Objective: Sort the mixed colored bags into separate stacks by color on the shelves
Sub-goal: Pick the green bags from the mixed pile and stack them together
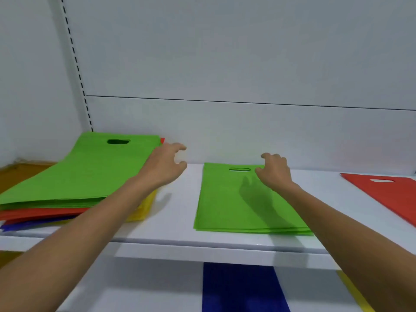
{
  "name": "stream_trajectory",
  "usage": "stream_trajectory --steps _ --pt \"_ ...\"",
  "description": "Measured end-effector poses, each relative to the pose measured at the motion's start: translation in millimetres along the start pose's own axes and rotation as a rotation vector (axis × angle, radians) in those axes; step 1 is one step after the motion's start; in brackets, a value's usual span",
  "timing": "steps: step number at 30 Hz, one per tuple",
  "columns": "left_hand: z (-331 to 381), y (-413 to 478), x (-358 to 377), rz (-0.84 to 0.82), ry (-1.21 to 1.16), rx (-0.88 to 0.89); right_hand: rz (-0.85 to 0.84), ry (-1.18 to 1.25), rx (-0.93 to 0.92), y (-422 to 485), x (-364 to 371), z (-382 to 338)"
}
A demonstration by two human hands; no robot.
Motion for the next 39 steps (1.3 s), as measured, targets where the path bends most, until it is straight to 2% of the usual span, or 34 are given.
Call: stream_trajectory --steps 6,10,13,16,22,27,31,39 --pt "-94.6 -23.6 -107.5 0.119 0.084 -0.124 0.077 0.036 -0.209 4.1 -4.2 -120.5" --pt "-176.3 -45.6 -141.8 0.086 0.156 -0.266 0.113 0.121 -0.302 -2.3 10.5 -191.1" --pt "-228.7 -57.4 -142.3 -0.019 0.137 -0.400 -0.015 0.230 -0.268 -4.3 39.9 -225.7" --pt "-265.3 -60.6 -133.2 -0.092 0.153 -0.444 -0.212 0.177 -0.221 -7.4 77.8 -253.2" --pt "-291.2 -44.0 -133.5 -0.055 0.196 -0.417 -0.286 0.158 -0.069 -13.8 126.6 -272.0" --pt "-307.0 -35.5 -125.9 -0.068 0.172 -0.444 -0.208 0.193 0.023 -15.3 133.4 -273.9" --pt "-308.7 -34.2 -125.5 0.051 0.066 -0.384 -0.124 0.169 -0.004 -15.0 129.6 -280.1" --pt "-303.9 -30.6 -117.3 -0.014 0.182 -0.311 -0.006 0.073 -0.100 -20.2 132.3 -295.9"
Point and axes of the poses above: each hand's wrist, its own y-axis towards the middle knuckle, its own x-axis out of the palm, z = x × y, the point moved 5 cm from there along y, towards the middle knuckle, and after that the axes turned 5 degrees about -z, right-handed, at the moved point
